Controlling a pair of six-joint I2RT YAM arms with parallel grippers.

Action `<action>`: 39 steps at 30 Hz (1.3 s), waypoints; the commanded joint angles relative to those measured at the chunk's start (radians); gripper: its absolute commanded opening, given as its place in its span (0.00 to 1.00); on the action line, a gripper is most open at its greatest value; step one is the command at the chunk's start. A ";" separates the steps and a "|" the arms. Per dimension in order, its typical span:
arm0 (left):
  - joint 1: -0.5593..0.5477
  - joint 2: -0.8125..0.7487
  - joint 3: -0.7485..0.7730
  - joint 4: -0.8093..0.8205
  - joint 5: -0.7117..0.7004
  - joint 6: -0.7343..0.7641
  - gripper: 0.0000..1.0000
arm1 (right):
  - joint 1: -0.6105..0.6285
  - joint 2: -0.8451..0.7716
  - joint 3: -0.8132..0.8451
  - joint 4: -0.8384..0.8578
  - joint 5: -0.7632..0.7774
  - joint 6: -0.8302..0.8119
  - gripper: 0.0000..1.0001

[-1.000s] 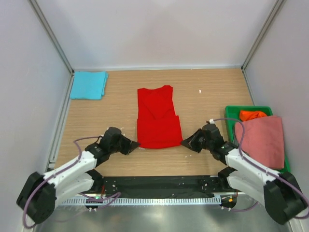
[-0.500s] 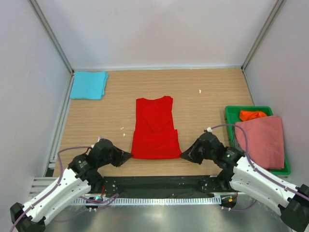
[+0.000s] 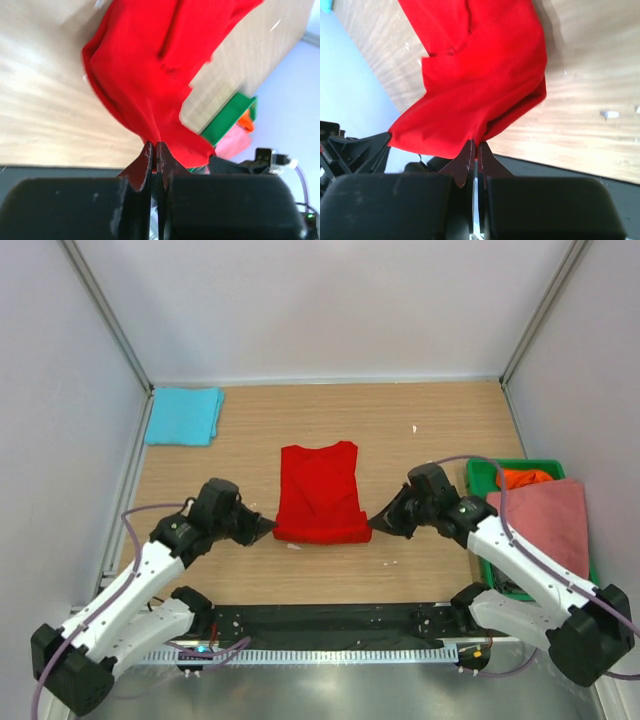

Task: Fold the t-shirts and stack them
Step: Fold the tshirt

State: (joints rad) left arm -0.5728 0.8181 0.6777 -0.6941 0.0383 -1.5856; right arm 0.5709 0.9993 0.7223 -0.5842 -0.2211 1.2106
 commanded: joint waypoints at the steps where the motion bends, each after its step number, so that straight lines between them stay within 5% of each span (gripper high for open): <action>1: 0.115 0.090 0.100 0.068 0.084 0.150 0.00 | -0.066 0.079 0.112 0.000 -0.090 -0.112 0.01; 13: 0.220 0.297 0.256 0.182 0.095 0.197 0.00 | -0.223 0.389 0.417 -0.060 -0.257 -0.253 0.01; 39: 0.337 0.748 0.566 0.206 0.201 0.317 0.00 | -0.339 0.711 0.635 0.052 -0.385 -0.260 0.02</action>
State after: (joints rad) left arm -0.2520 1.5322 1.1900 -0.5289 0.2008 -1.3087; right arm 0.2386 1.6924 1.2999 -0.5667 -0.5686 0.9630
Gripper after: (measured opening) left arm 0.009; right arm 0.041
